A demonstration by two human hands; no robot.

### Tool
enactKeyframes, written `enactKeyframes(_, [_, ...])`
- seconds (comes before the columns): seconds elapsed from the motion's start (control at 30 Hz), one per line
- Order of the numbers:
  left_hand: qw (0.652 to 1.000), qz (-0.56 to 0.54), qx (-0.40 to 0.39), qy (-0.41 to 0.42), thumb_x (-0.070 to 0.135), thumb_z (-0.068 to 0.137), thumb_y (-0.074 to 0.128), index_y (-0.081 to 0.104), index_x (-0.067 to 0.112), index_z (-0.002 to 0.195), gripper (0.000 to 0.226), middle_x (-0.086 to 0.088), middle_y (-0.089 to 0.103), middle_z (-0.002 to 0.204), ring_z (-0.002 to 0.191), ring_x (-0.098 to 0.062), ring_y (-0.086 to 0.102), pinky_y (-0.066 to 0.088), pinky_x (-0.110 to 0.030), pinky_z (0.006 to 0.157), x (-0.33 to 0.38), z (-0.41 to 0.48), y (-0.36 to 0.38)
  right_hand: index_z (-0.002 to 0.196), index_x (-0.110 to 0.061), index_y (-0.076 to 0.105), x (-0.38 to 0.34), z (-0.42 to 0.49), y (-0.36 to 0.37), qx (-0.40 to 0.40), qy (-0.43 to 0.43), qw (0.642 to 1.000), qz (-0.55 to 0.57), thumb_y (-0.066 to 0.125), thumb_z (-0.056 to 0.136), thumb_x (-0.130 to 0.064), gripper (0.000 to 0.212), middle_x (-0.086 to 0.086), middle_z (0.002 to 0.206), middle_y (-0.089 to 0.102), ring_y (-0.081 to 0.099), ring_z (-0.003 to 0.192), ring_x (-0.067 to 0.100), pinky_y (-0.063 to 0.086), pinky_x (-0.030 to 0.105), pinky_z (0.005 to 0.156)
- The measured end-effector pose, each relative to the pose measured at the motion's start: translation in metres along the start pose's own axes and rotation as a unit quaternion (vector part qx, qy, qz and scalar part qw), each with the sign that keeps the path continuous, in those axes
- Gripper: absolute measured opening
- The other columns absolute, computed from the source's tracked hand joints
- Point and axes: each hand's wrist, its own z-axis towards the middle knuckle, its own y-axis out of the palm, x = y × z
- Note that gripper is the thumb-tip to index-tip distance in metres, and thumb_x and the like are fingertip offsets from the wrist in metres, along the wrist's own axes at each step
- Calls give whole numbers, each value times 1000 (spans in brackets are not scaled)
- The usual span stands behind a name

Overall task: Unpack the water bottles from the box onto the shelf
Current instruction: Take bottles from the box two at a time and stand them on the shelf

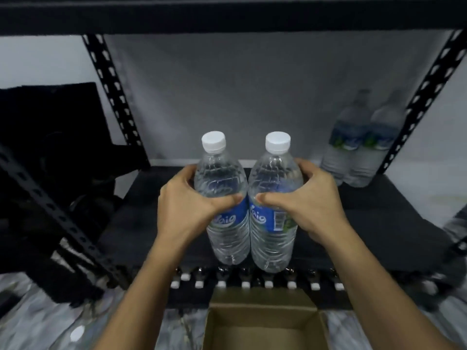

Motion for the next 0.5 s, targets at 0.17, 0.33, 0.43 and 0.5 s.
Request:
enactKeyframes(0.17, [1000,25,-7,-9,65,38,88,72,27,99,74,12,77,89,82,-7,74,63,-38,77,4,30,43,92,-28,66,19,38,-14,23,9,1000,7,91,43,-25,55,-13,84,73,71,77,3,62,35,73])
enactKeyframes(0.33, [997,79,-15,6,67,44,87,71,26,102,73,9,76,95,87,-14,73,61,-38,79,4,47,65,87,-28,66,43,62,-15,16,10,999,34,92,49,-17,47,-10,88,75,73,82,9,61,41,79])
enactKeyframes(0.43, [996,85,-19,8,77,39,81,70,27,97,77,9,76,91,84,-13,73,62,-39,76,-3,54,72,88,-27,67,50,70,-15,13,3,999,43,93,50,-21,46,-8,89,76,73,83,10,61,42,78])
enactKeyframes(0.5, [996,86,-21,10,79,39,79,69,28,98,79,9,75,92,85,-13,73,62,-39,75,-8,57,74,93,-25,68,51,71,-15,5,-4,999,36,92,51,-24,48,-7,90,76,73,83,9,61,41,78])
